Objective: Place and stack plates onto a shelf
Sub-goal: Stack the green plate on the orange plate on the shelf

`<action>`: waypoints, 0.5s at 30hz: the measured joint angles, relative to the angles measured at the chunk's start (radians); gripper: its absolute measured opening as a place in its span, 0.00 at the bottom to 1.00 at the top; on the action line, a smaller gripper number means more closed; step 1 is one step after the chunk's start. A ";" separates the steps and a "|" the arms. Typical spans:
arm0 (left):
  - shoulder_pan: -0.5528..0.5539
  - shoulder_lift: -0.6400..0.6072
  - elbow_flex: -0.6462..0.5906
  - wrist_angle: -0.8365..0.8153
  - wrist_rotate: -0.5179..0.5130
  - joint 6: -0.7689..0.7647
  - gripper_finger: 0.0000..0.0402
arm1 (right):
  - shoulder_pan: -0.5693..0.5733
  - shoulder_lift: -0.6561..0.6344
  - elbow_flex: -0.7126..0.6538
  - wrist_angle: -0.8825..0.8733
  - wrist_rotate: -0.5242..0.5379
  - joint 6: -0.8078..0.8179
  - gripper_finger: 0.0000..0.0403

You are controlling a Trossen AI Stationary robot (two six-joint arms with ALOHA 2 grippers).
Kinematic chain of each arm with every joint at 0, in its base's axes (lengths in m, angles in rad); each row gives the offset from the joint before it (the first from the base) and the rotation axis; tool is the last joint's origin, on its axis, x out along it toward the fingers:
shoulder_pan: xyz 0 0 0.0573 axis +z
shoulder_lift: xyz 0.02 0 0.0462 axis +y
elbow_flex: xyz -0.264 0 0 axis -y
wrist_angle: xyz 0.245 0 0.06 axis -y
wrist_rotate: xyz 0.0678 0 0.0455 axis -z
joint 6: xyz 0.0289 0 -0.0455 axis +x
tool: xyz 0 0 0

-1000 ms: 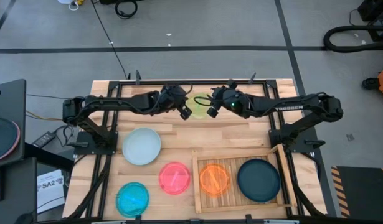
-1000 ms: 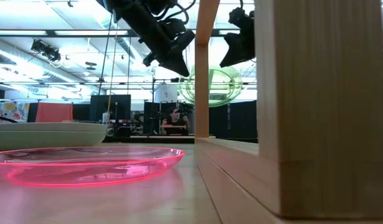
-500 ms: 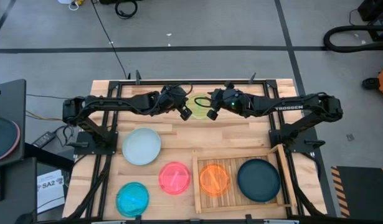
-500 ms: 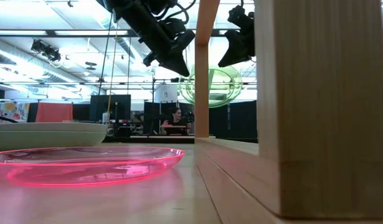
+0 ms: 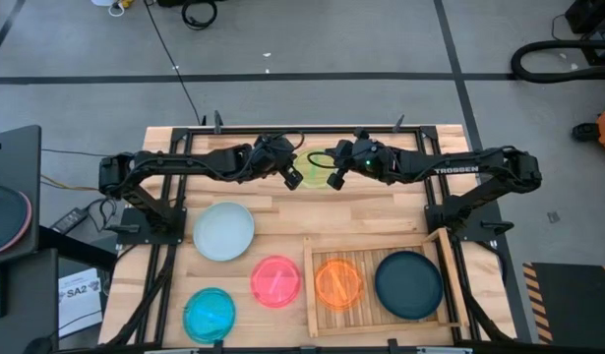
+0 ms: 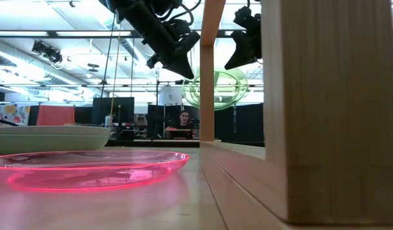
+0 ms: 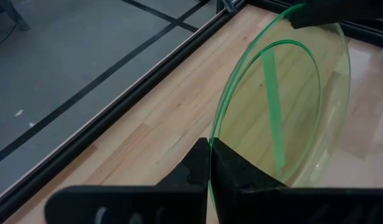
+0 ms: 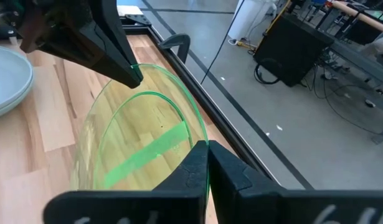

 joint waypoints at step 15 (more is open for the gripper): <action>0.000 0.000 0.000 0.005 0.001 0.000 0.06 | -0.011 0.000 0.000 0.000 0.019 0.000 0.02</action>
